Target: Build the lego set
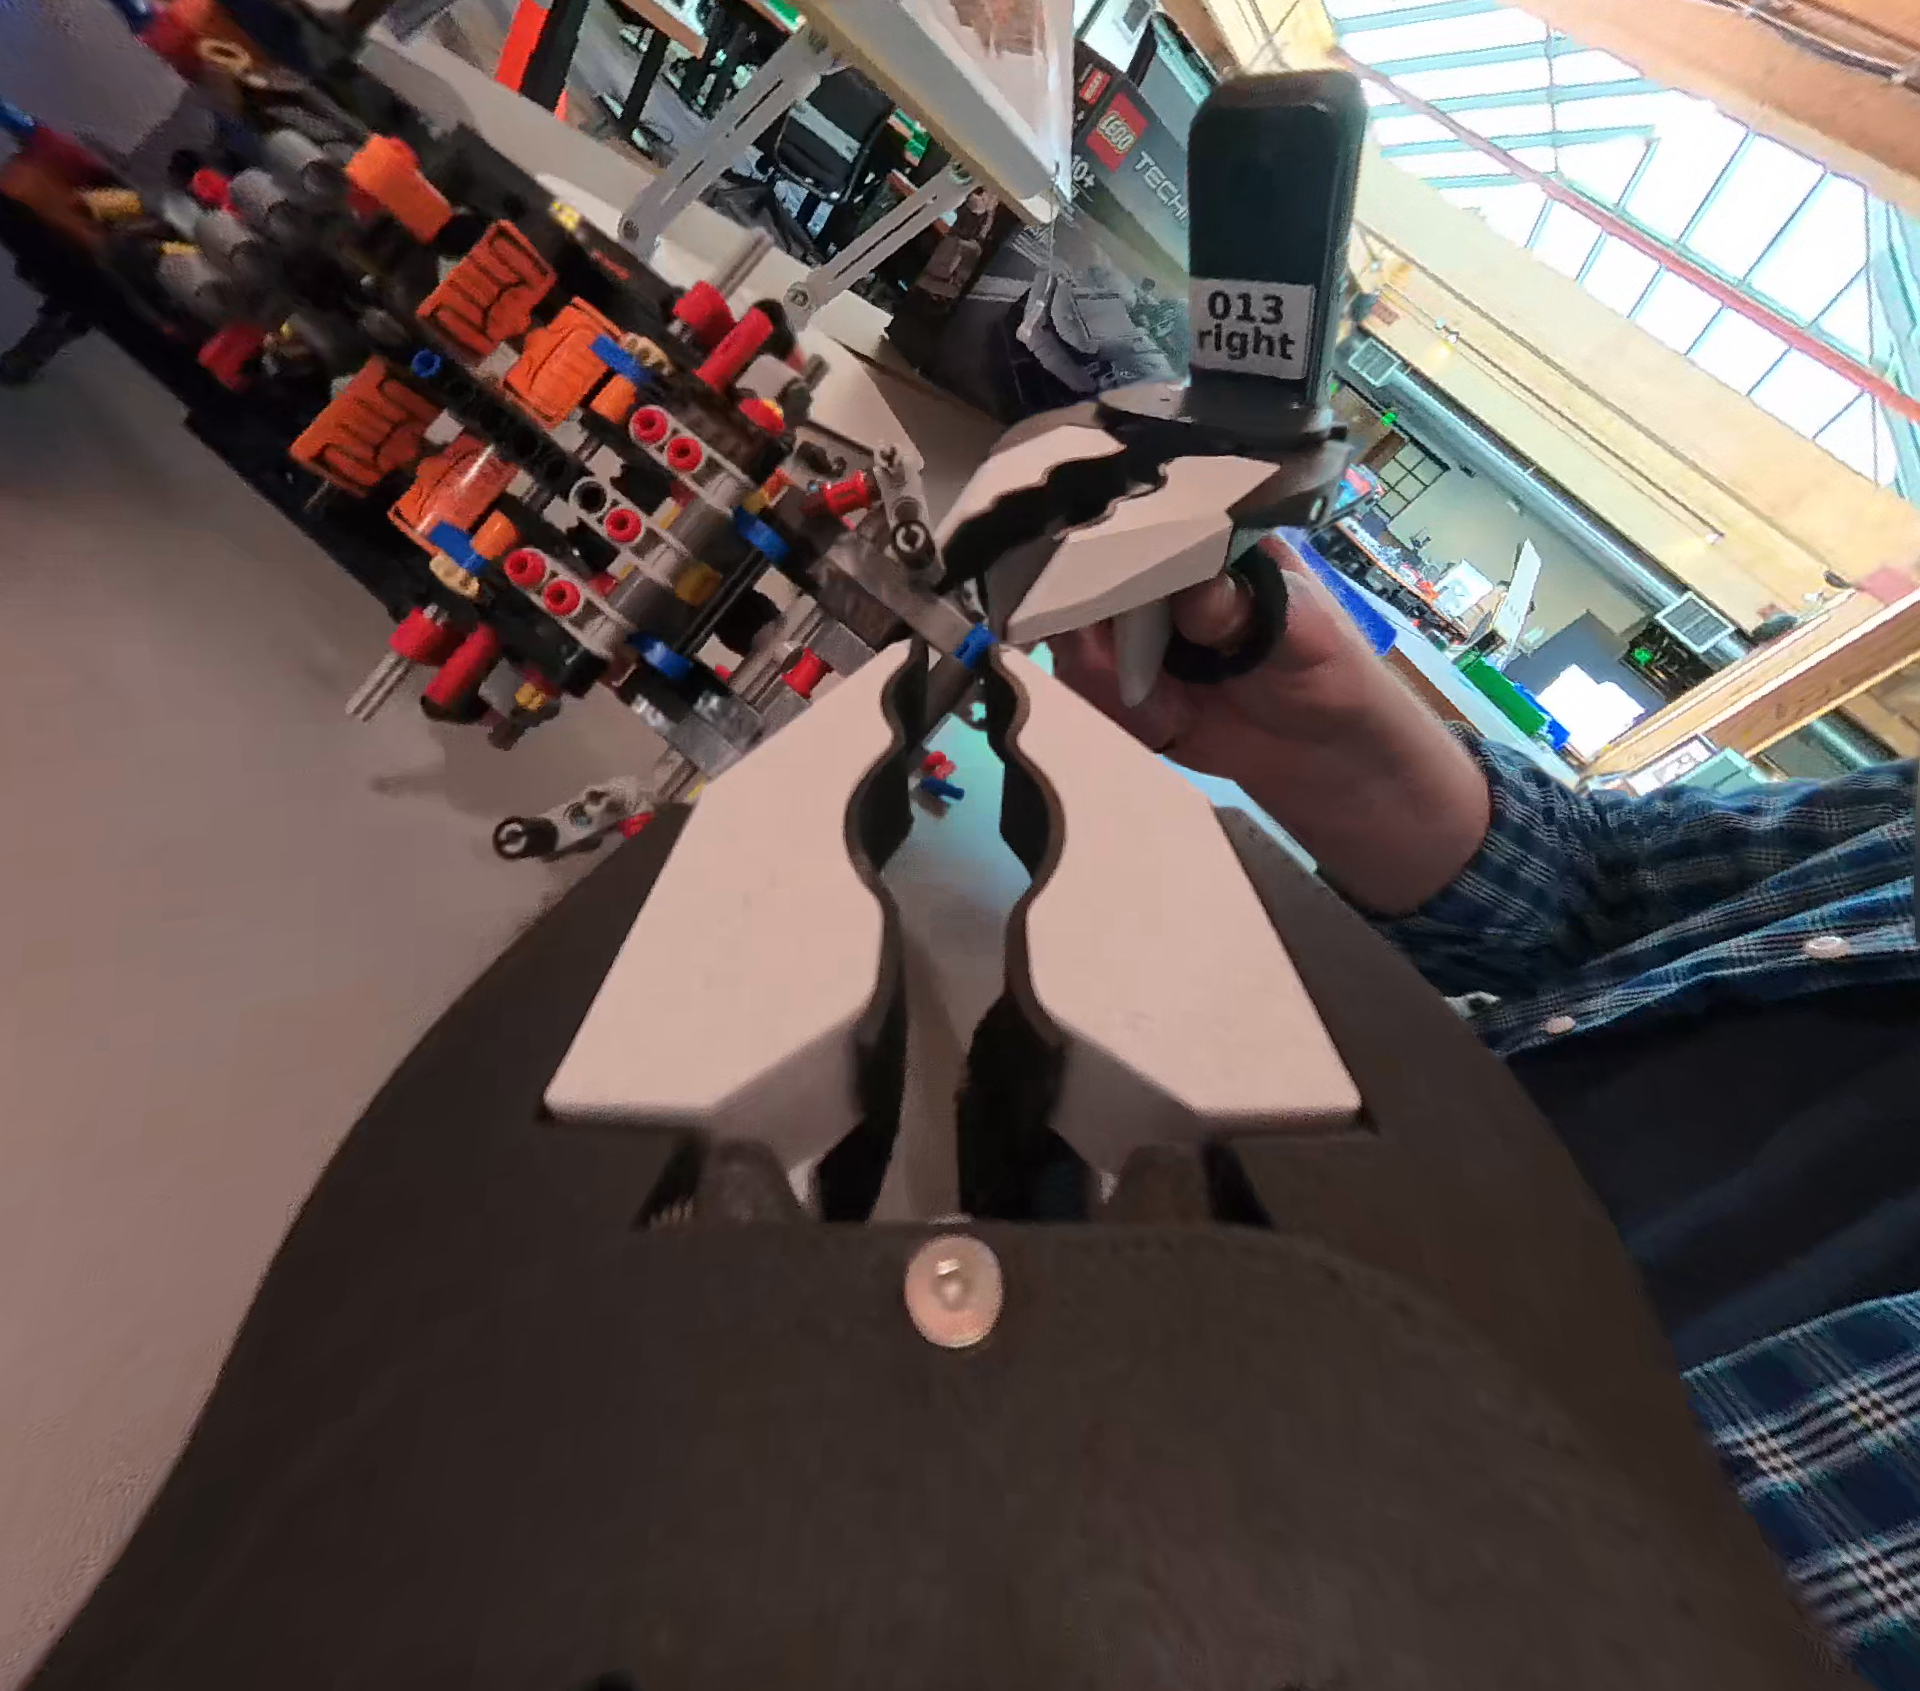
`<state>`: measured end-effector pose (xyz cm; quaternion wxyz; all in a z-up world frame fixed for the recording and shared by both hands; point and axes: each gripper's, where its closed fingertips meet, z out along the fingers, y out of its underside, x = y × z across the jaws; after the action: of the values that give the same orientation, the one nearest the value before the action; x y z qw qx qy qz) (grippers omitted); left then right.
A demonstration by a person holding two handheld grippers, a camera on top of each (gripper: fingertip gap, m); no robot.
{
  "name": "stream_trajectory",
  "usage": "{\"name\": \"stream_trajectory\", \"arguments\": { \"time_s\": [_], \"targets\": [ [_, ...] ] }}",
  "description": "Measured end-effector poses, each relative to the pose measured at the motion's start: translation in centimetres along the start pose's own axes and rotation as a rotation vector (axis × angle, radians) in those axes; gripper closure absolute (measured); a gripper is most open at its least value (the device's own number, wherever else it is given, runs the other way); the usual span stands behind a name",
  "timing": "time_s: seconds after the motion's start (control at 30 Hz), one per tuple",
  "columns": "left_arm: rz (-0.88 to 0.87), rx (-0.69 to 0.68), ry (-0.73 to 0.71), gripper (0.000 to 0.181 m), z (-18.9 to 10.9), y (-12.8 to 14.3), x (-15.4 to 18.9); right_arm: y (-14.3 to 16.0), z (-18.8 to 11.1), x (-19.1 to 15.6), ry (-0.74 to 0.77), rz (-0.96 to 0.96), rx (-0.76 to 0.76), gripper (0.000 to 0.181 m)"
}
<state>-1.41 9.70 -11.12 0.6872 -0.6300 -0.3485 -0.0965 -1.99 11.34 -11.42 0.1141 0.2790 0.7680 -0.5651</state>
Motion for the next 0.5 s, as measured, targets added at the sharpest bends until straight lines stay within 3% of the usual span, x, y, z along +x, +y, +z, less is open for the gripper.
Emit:
{"name": "stream_trajectory", "arguments": {
  "time_s": [0.3, 0.5],
  "targets": [
    [-0.132, -0.058, -0.018, 0.172, -0.4, 0.9, -1.1, -0.3, 2.2, 0.4, -0.11, 0.107, 0.011, 0.166],
    [-0.165, -0.076, -0.031, 0.172, -0.9, 1.0, -1.7, -0.1, 2.9, 0.9, -0.098, 0.12, -0.009, 0.175]
  ]
}}
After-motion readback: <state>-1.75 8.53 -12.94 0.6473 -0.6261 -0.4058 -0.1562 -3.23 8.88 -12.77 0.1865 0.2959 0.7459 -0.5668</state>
